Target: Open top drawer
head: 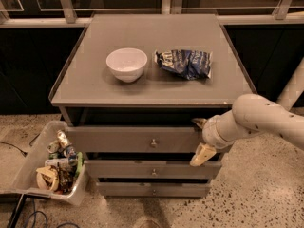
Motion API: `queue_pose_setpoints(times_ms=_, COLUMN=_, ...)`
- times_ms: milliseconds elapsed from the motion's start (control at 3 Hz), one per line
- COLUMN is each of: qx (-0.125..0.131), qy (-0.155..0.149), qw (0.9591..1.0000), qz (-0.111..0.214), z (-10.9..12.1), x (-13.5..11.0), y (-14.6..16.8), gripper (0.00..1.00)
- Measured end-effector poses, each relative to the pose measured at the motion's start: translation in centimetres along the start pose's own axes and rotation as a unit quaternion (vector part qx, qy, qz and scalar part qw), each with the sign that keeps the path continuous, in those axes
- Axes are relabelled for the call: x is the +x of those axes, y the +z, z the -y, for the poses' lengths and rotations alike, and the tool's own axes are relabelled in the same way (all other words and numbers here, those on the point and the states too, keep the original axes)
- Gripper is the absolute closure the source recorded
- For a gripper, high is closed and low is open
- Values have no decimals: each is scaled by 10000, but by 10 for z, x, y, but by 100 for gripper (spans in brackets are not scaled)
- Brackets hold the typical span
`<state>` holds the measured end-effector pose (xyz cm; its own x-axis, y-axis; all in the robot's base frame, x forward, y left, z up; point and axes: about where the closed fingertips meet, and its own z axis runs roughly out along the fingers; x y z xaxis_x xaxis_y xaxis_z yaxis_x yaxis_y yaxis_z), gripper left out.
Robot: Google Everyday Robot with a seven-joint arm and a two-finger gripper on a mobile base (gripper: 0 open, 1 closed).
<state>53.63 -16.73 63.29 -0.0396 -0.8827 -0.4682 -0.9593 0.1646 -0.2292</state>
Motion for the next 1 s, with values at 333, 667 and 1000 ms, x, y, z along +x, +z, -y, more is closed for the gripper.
queue_pose_setpoints(times_ms=333, qx=0, qy=0, qw=10000, qz=0, z=0, x=0, y=0, gripper=42)
queue_pose_setpoints(times_ms=667, qx=0, qy=0, qw=10000, qz=0, z=0, x=0, y=0, gripper=65)
queue_pose_setpoints(times_ms=1000, qx=-1, qy=0, qw=10000, qz=0, z=0, x=0, y=0, gripper=88)
